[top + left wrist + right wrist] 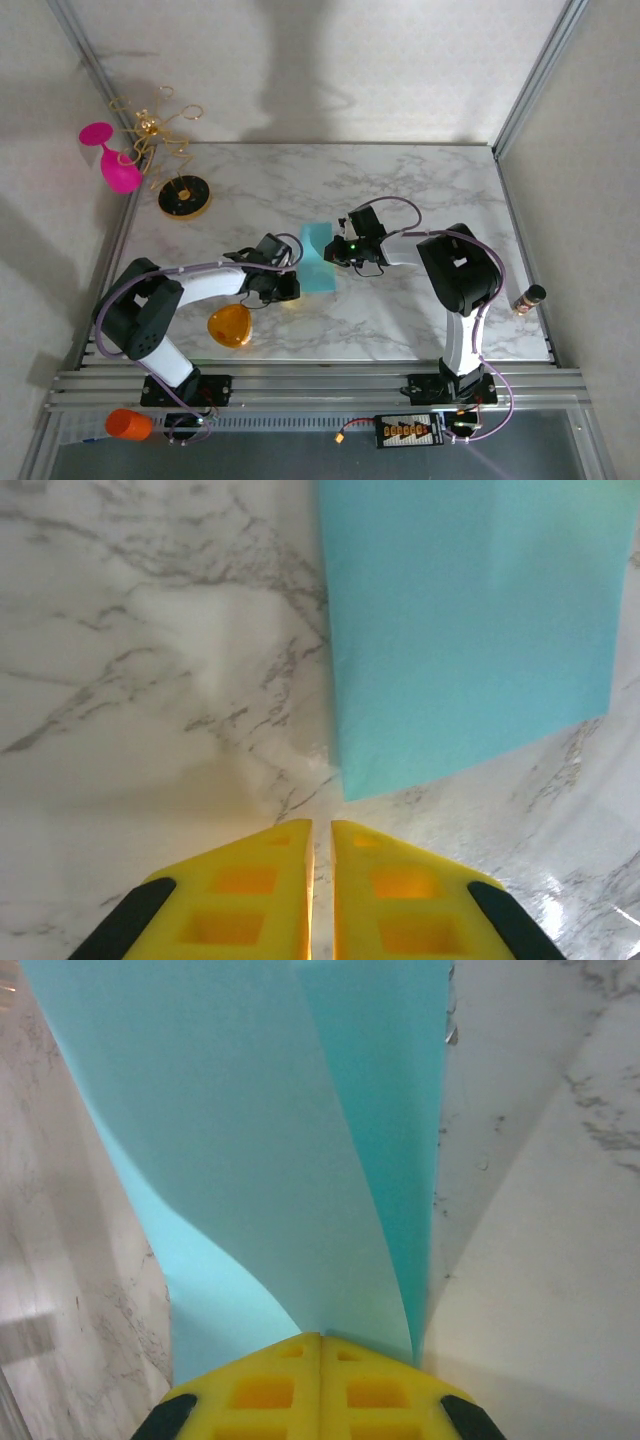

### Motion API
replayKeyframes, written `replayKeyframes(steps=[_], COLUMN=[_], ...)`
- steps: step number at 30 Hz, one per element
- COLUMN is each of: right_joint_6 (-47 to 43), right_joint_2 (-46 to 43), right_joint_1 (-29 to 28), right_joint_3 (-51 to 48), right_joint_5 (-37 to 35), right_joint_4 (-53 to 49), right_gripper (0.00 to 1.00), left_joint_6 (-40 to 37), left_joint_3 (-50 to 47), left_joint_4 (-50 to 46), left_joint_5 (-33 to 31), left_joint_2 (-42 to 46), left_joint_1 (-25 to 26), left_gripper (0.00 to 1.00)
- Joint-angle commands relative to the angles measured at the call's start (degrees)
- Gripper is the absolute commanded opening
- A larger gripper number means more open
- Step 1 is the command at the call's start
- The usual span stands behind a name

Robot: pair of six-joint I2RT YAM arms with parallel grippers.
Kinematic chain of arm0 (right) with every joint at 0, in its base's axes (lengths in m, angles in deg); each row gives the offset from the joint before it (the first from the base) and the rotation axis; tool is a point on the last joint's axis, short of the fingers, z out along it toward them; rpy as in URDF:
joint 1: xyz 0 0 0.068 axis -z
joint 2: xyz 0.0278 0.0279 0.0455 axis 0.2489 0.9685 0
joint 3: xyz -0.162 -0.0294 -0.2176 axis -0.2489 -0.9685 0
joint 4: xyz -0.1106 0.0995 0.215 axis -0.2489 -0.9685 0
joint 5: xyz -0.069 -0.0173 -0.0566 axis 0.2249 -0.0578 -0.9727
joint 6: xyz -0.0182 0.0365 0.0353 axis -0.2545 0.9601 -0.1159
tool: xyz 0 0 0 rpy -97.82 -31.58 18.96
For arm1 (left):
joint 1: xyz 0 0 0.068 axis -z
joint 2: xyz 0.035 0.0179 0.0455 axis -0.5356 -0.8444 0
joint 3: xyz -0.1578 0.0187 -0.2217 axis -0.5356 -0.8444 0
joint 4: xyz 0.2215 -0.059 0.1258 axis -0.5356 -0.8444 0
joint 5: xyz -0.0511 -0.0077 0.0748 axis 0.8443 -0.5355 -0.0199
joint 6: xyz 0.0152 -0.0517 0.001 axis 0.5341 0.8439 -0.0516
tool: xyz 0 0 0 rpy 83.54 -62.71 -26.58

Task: Fold a paper plane with a square sheet of paper (pick it up from the middle)
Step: First fold the square sheet of paper in half at the center of the table.

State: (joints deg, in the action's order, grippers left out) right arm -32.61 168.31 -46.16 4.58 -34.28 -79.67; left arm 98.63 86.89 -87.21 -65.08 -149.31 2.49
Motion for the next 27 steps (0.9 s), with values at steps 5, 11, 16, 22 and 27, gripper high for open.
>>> replayKeyframes(steps=[5,11,16,22,27], right_joint_6=[-1.48,-1.82,-2.18,-2.18,-2.18], right_joint_2=[9.58,9.79,9.76,9.88,9.73], right_joint_1=[0.37,0.37,0.30,0.37,0.36], right_joint_3=[-4.72,-4.40,-4.52,-4.46,-4.68], right_joint_5=[-13.83,-13.64,-13.83,-14.00,-14.57], right_joint_4=[-14.70,-14.87,-15.12,-15.37,-15.58], right_gripper=[0.00,0.00,0.00,0.00,0.00], left_joint_6=[-1.82,-0.95,0.49,4.20,6.89], left_joint_3=[10.60,15.61,16.67,14.60,10.52], left_joint_4=[-1.62,2.12,6.90,13.75,18.27], left_joint_5=[-3.70,-3.52,-1.83,-4.12,-5.04], left_joint_2=[-3.10,-9.93,-13.40,-15.31,-15.39], left_joint_1=[-1.54,-2.39,-4.08,-4.88,-6.25], left_gripper=[0.14,0.13,0.13,0.14,0.14])
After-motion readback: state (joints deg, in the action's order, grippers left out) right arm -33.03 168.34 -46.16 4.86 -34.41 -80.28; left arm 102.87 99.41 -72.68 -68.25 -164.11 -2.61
